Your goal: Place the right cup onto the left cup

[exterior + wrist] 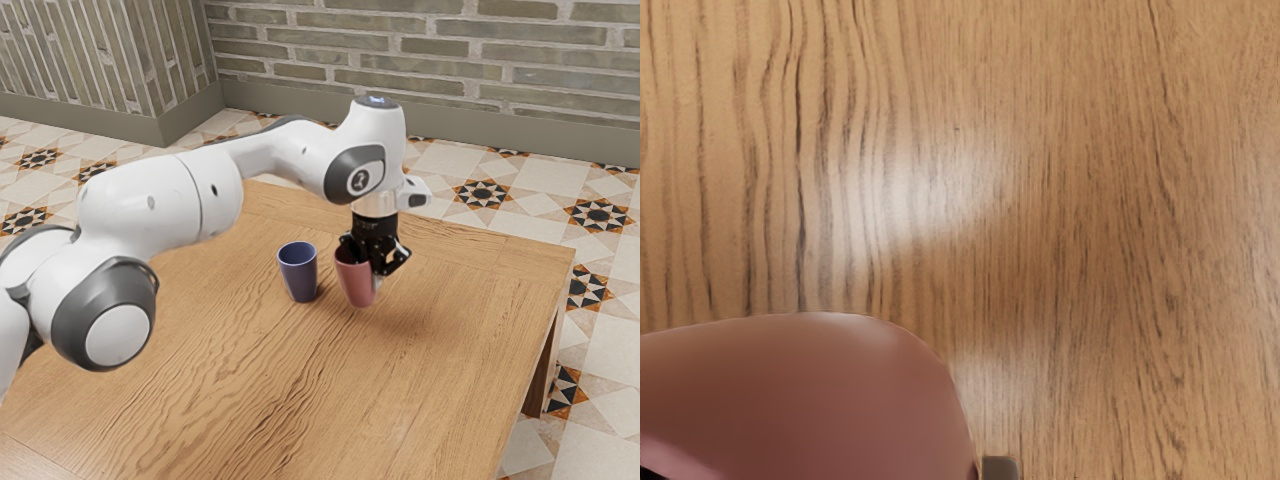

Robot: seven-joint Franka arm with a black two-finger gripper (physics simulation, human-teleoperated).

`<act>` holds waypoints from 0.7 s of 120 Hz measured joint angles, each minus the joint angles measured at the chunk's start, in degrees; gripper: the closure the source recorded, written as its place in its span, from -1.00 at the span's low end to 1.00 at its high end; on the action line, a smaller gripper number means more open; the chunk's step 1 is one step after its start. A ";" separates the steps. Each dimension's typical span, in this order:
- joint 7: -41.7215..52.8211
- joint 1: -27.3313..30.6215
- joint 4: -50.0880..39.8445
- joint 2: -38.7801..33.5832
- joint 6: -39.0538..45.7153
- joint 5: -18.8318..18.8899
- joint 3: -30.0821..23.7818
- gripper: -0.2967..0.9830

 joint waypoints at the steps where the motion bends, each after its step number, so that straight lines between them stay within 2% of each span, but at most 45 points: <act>1: -0.02 -0.04 -0.20 -0.23 0.03 0.01 0.01 0.69; 41: -0.83 -0.12 -8.55 -9.05 0.51 1.87 0.08 0.69; 84: -0.99 2.46 -10.54 -14.86 -0.31 3.94 2.58 0.69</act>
